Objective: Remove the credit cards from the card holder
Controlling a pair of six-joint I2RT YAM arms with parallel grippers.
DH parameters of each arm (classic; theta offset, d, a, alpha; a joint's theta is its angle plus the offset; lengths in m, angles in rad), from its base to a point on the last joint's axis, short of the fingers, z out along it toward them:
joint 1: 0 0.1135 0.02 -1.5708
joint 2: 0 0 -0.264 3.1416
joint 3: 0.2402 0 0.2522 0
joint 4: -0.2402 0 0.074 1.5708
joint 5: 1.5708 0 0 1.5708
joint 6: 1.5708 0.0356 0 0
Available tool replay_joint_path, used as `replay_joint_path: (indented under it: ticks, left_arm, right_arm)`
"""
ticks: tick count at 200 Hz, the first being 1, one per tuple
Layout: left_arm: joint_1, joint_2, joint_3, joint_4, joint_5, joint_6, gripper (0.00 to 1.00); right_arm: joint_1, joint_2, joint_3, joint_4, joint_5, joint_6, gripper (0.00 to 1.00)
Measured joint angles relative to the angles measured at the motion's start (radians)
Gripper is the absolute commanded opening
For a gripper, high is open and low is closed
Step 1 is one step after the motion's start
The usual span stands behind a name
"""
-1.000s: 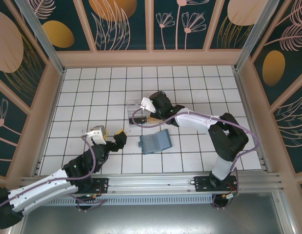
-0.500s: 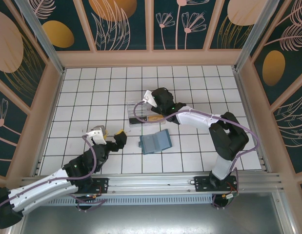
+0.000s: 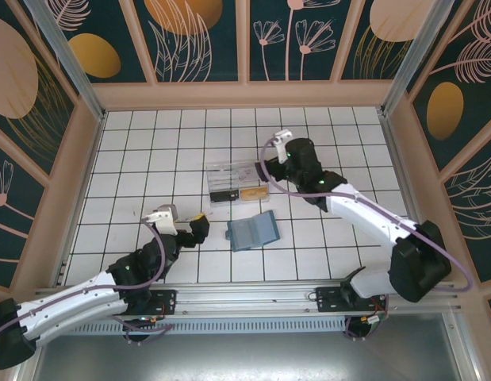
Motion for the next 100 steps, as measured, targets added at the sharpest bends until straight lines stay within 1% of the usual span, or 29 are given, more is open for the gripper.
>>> replay_joint_path:
  ticks: [15,27,35,40,51,52,53,61,68,75,87,100]
  left_arm:
    - [0.000,0.049,0.037,-0.003,0.024,-0.010,0.99]
    - [0.000,0.089,0.068,-0.003,0.042,-0.022,0.95]
    - [0.000,0.119,0.090,-0.003,0.056,-0.033,0.95]
    - [0.000,0.138,0.103,-0.002,0.068,-0.039,0.95]
    - [0.000,0.187,0.137,-0.001,0.098,-0.056,0.95]
    - [0.000,0.190,0.139,-0.002,0.100,-0.057,0.95]
    - [0.000,0.196,0.143,-0.001,0.102,-0.057,0.95]
    - [0.000,0.233,0.165,0.002,0.126,-0.069,0.94]
    - [0.000,0.271,0.188,0.002,0.148,-0.081,0.94]
    - [0.000,0.309,0.209,0.003,0.170,-0.092,0.93]
    - [0.000,0.380,0.247,0.003,0.212,-0.111,0.85]
    - [0.000,0.463,0.290,0.005,0.262,-0.131,0.80]
  right_arm:
    - [-0.013,-0.040,-0.088,0.011,-0.027,0.097,0.99]
    - [-0.014,-0.066,-0.161,0.020,-0.049,0.162,0.99]
    - [-0.014,-0.083,-0.203,0.024,-0.068,0.198,0.99]
    - [-0.015,-0.093,-0.226,0.025,-0.077,0.219,0.94]
    - [-0.021,-0.117,-0.267,0.029,-0.113,0.257,0.79]
    - [-0.023,-0.120,-0.271,0.030,-0.118,0.267,0.76]
    - [-0.023,-0.122,-0.274,0.030,-0.120,0.271,0.76]
    - [-0.029,-0.137,-0.293,0.039,-0.151,0.291,0.67]
    - [-0.032,-0.147,-0.304,0.043,-0.176,0.306,0.62]
    - [-0.032,-0.151,-0.309,0.044,-0.193,0.321,0.60]
    - [-0.031,-0.147,-0.310,0.042,-0.211,0.355,0.51]
    - [-0.021,-0.132,-0.312,0.039,-0.224,0.384,0.50]
